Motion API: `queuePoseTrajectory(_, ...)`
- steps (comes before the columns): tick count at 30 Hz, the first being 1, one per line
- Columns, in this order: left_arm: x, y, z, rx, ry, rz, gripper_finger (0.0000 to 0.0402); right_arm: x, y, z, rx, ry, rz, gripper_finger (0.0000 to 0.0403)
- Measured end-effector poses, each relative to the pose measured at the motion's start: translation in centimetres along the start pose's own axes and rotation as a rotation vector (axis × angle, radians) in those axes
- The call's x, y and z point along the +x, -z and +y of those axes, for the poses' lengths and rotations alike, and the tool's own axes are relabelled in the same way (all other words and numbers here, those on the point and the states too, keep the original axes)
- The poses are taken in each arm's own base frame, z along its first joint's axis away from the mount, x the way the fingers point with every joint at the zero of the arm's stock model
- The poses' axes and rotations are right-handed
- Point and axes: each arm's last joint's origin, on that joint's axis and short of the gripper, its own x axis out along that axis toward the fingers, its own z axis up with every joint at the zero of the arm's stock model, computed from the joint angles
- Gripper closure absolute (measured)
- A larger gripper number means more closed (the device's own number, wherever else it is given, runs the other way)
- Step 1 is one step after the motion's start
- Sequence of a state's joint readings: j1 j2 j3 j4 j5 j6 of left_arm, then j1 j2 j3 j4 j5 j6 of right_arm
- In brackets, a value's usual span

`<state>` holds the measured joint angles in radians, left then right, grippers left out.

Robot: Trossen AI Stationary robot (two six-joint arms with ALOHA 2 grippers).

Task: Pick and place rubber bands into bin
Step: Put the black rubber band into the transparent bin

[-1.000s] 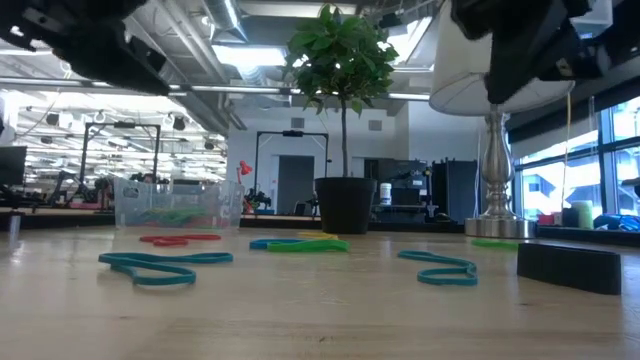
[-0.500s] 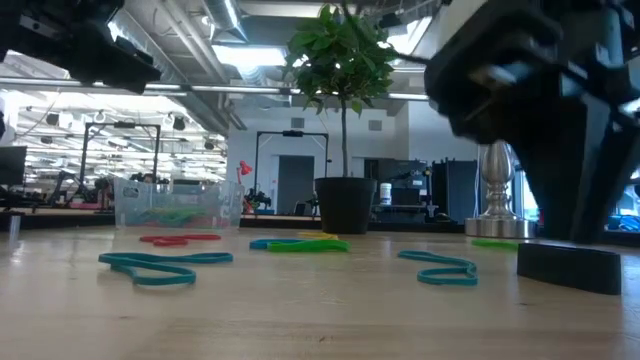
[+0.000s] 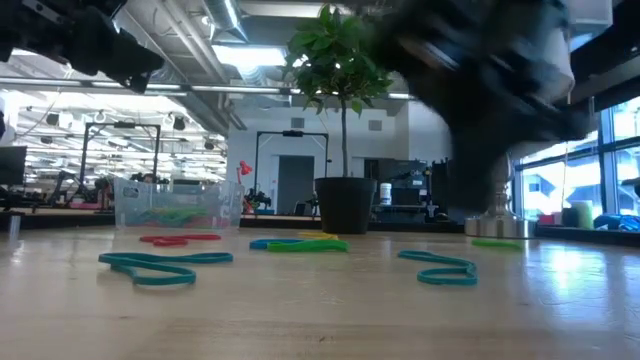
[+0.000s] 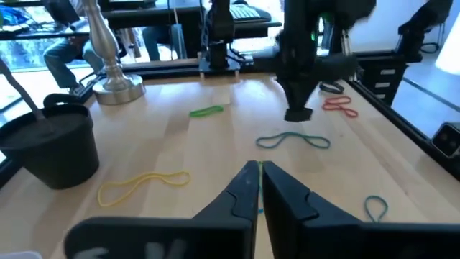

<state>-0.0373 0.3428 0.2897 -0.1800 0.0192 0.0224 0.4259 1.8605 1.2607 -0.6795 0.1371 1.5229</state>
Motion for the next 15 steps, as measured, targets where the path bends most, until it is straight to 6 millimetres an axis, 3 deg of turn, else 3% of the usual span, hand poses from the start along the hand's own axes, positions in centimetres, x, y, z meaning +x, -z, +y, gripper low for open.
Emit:
queuePoseTrajectory(4,0.3,0.0,0.0,-0.018,0.000,0.009,0.0357,-2.7,-3.6,0.6,-0.106,-0.063,-0.163,0.0398)
queuePoseTrajectory(10,1.4,-0.6,0.2,-0.137,-0.054,-0.037,0.0289,-5.0,-11.7,1.1,-0.287,-0.186,-0.342,0.0400)
queuePoseTrajectory(15,2.8,-1.5,0.4,-0.209,-0.106,-0.129,0.0235,-7.5,-17.2,2.6,-0.505,-0.374,-0.554,0.0401)
